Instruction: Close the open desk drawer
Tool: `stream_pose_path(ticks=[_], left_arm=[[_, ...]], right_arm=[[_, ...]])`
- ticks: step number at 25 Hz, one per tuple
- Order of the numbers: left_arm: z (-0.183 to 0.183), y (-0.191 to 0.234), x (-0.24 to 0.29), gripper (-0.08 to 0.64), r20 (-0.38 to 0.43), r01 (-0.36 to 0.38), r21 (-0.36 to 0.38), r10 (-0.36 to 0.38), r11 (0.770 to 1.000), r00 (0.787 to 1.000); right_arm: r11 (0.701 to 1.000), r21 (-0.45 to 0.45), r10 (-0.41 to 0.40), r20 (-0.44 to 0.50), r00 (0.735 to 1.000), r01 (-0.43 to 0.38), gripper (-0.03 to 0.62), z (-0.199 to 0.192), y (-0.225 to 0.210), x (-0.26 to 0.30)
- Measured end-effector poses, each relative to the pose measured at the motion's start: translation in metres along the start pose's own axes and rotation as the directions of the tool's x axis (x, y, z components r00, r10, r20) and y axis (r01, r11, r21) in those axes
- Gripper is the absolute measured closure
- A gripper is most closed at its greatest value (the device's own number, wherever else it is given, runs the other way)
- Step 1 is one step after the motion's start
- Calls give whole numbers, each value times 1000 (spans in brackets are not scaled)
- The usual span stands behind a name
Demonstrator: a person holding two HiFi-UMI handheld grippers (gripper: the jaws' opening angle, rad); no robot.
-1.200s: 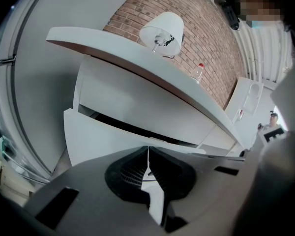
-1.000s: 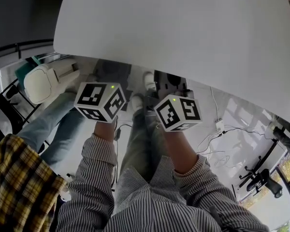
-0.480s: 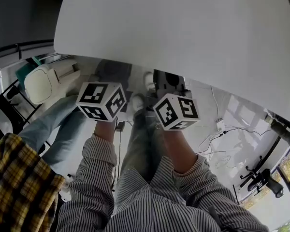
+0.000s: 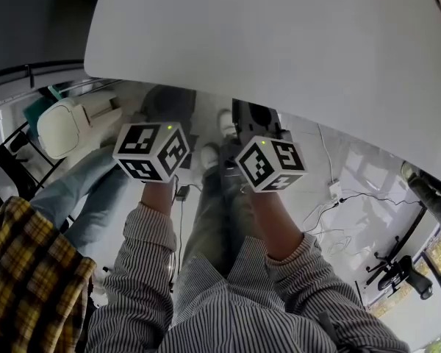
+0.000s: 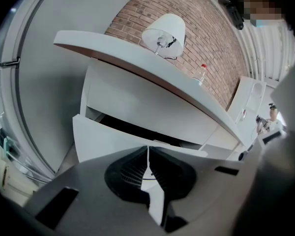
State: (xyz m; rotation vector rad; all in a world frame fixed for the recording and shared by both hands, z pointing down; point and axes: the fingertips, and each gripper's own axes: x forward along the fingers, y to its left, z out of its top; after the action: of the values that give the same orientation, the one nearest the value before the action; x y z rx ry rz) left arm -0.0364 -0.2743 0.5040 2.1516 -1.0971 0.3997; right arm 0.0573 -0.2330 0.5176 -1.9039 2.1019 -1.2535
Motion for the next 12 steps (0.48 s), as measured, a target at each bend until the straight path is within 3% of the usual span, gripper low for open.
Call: stream_pose_path(ticks=[12], left_arm=[[7, -9, -59, 540, 34, -3, 25, 2, 1000, 999]], right_arm=[[997, -44, 68, 3, 998, -68, 575, 0, 36, -32]])
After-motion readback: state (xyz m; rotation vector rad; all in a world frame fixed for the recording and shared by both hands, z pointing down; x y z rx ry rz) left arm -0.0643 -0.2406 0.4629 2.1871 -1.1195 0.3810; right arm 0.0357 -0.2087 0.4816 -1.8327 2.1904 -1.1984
